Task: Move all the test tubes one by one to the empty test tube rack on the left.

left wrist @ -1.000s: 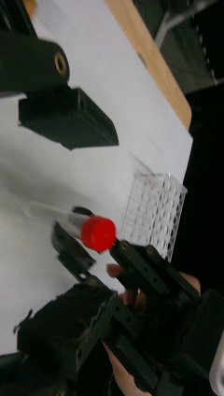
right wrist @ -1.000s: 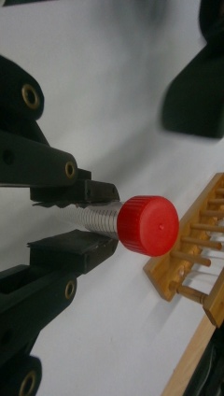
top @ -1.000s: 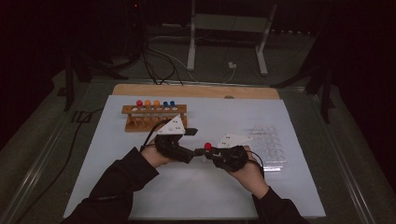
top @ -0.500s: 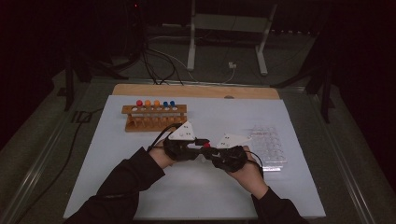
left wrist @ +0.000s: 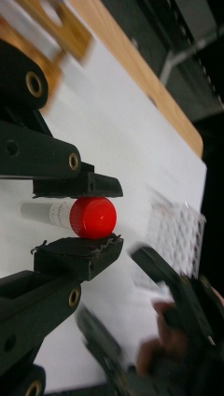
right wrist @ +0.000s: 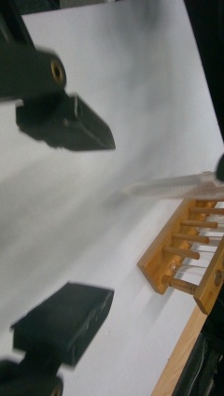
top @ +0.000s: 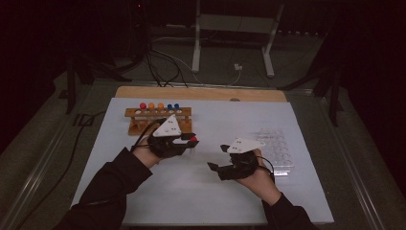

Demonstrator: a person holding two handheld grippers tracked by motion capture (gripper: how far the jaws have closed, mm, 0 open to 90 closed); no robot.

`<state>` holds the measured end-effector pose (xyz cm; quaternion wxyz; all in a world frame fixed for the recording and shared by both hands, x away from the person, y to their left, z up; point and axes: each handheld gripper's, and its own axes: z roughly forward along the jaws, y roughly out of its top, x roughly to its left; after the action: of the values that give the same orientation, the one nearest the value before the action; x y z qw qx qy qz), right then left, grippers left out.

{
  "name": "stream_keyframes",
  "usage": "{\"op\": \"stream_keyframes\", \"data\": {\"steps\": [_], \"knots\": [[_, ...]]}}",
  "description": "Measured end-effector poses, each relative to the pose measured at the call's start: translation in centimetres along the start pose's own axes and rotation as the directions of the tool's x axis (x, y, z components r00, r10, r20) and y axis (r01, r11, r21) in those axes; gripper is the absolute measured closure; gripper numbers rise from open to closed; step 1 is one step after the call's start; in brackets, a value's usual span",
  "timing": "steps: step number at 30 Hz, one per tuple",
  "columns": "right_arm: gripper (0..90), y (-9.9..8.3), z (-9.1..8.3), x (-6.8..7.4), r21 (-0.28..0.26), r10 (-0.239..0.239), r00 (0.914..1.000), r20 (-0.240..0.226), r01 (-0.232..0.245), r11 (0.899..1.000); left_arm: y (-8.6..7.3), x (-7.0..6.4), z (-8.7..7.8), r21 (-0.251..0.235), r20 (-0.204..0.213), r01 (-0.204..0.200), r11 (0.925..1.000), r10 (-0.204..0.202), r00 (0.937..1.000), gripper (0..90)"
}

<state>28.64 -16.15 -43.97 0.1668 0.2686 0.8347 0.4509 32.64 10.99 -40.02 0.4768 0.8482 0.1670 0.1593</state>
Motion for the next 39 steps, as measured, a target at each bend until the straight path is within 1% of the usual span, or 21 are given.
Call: {"op": "stream_keyframes", "data": {"steps": [1,3,5,7,10,12,13,14,16,20,21,22,24,25,28,31,32,34,36,37,39], "knots": [[18.8,0.0,-0.1,0.0,0.0,0.007,0.9999,-0.008,-0.007,1.0,-0.3,0.4,-0.5,0.004,-0.015,0.006,1.0,-0.006,0.9999,71.8],[14.3,0.0,-0.2,0.0,-0.005,0.016,0.9999,-0.004,-0.016,1.0,-1.0,1.0,-1.6,0.013,-0.054,0.02,0.9997,-0.019,0.9983,71.8],[4.6,0.0,-0.4,-0.1,-0.008,0.025,0.9997,-0.007,-0.025,1.0,-1.7,1.7,-2.6,0.027,-0.094,0.031,0.9992,-0.028,0.9952,71.8],[1.6,0.0,-0.5,-0.1,-0.011,0.028,0.9996,-0.009,-0.028,1.0,-2.3,2.6,-3.7,0.035,-0.129,0.047,0.9983,-0.042,0.9908,71.8],[0.0,-0.1,-0.7,-0.3,-0.021,0.029,0.9992,-0.026,-0.03,0.999,-3.2,3.9,-5.3,0.045,-0.191,0.075,0.9962,-0.065,0.9795,71.9],[0.0,-0.1,-0.7,-0.4,-0.022,0.04,0.9991,-0.016,-0.041,0.999,-3.6,4.8,-6.3,0.047,-0.228,0.096,0.9942,-0.083,0.97,71.9],[0.0,-0.1,-0.7,-0.5,-0.026,0.044,0.9989,-0.014,-0.045,0.999,-3.8,5.3,-6.9,0.036,-0.242,0.107,0.9936,-0.095,0.9657,71.9],[0.0,-0.1,-0.8,-0.6,-0.028,0.051,0.9986,-0.016,-0.052,0.998,-3.9,5.8,-7.3,0.03,-0.259,0.12,0.9923,-0.108,0.9599,71.9],[0.0,-0.1,-0.8,-0.6,-0.035,0.043,0.999,-0.011,-0.043,0.998,-4.1,6.9,-8.2,0.016,-0.293,0.138,0.9903,-0.127,0.9475,71.9],[0.0,-0.1,-1.1,-0.7,-0.069,0.054,0.9985,0.002,-0.054,0.996,-4.1,8.9,-8.9,-0.005,-0.362,0.159,0.9872,-0.15,0.92,71.9],[0.0,-0.1,-1.2,-0.7,-0.073,0.058,0.9983,0.0,-0.058,0.996,-4.1,9.3,-9.0,-0.014,-0.389,0.158,0.9873,-0.151,0.9089,71.9],[0.0,-0.1,-1.2,-0.8,-0.077,0.061,0.9982,0.001,-0.06,0.995,-4.2,9.8,-9.1,-0.028,-0.398,0.167,0.9856,-0.164,0.9025,71.9],[0.0,-0.1,-1.3,-0.9,-0.078,0.062,0.9981,0.008,-0.061,0.995,-4.2,10.4,-9.1,-0.035,-0.431,0.168,0.9852,-0.167,0.887,71.9],[0.0,-0.1,-1.3,-0.9,-0.08,0.064,0.9979,0.006,-0.063,0.995,-4.2,10.8,-9.1,-0.044,-0.436,0.177,0.9832,-0.179,0.8818,71.9],[0.0,-0.1,-1.3,-0.9,-0.077,0.063,0.998,0.005,-0.062,0.995,-4.2,12.0,-9.2,-0.084,-0.468,0.192,0.9777,-0.209,0.8588,71.9],[0.0,-0.1,-1.3,-1.0,-0.078,0.063,0.998,0.007,-0.062,0.995,-4.2,12.9,-9.0,-0.115,-0.493,0.198,0.9734,-0.229,0.8395,71.9],[0.0,-0.1,-1.3,-1.0,-0.078,0.062,0.998,0.01,-0.061,0.995,-4.2,13.1,-8.8,-0.12,-0.501,0.194,0.9735,-0.228,0.8346,71.9],[0.0,-0.1,-1.3,-1.0,-0.079,0.065,0.9979,0.008,-0.064,0.995,-4.4,13.7,-8.6,-0.151,-0.5,0.207,0.9666,-0.255,0.8278,71.9],[0.0,-0.2,-1.3,-1.1,-0.078,0.064,0.9979,0.009,-0.063,0.995,-4.7,14.1,-8.1,-0.149,-0.51,0.212,0.9658,-0.259,0.8204,71.9],[0.0,-0.2,-1.3,-1.1,-0.077,0.066,0.9978,0.009,-0.065,0.995,-4.9,14.3,-7.8,-0.157,-0.503,0.223,0.9621,-0.272,0.8205,71.9],[0.0,-0.3,-1.3,-1.1,-0.076,0.067,0.9977,0.01,-0.066,0.995,-5.4,14.6,-7.2,-0.14,-0.512,0.229,0.9633,-0.268,0.816,71.9]]}}
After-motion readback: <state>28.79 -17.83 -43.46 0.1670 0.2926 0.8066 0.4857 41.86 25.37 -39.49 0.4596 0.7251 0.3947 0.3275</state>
